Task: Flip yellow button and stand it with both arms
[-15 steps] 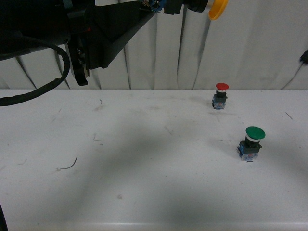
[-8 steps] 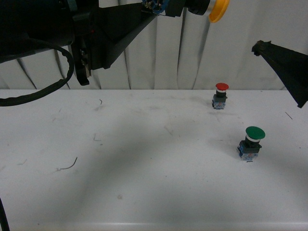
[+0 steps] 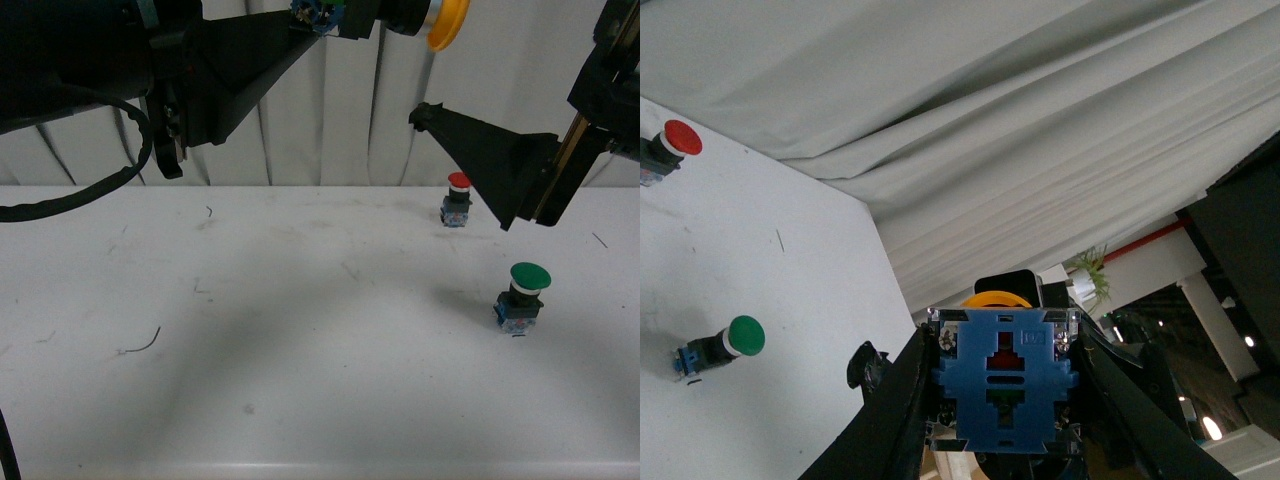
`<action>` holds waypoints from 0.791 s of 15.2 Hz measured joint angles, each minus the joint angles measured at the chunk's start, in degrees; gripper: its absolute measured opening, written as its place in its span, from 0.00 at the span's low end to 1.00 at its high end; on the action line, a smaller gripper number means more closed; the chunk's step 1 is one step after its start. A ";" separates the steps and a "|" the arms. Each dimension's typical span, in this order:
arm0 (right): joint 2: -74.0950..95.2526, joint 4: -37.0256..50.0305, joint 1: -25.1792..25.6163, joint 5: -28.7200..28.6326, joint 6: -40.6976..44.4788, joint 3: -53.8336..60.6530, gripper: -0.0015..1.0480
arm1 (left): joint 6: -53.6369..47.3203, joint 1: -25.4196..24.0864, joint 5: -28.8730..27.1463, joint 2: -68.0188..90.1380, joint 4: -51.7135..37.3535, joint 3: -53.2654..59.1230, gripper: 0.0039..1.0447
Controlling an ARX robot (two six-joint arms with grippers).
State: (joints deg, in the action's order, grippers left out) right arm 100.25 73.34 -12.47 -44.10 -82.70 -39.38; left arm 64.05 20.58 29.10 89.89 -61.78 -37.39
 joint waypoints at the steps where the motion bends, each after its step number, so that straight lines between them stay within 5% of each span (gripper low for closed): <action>1: -0.26 0.24 -1.29 -0.20 0.37 0.09 0.94 | 0.00 -0.04 0.00 0.17 0.00 0.00 0.33; 8: -1.60 0.28 -2.45 -0.04 3.89 -0.50 0.88 | 0.02 -0.55 0.02 0.76 -0.98 0.00 0.33; 11: 1.55 0.31 -2.10 1.16 2.49 -5.29 0.74 | 0.48 -0.63 0.07 0.94 -1.70 0.00 0.33; 12: 2.78 0.22 -2.16 2.03 1.07 -6.99 0.55 | 0.63 -0.76 0.07 0.96 -1.90 0.00 0.33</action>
State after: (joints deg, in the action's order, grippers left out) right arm 103.02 73.56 -14.63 -42.06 -81.62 -46.37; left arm 64.69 19.81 29.17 90.85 -63.68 -37.39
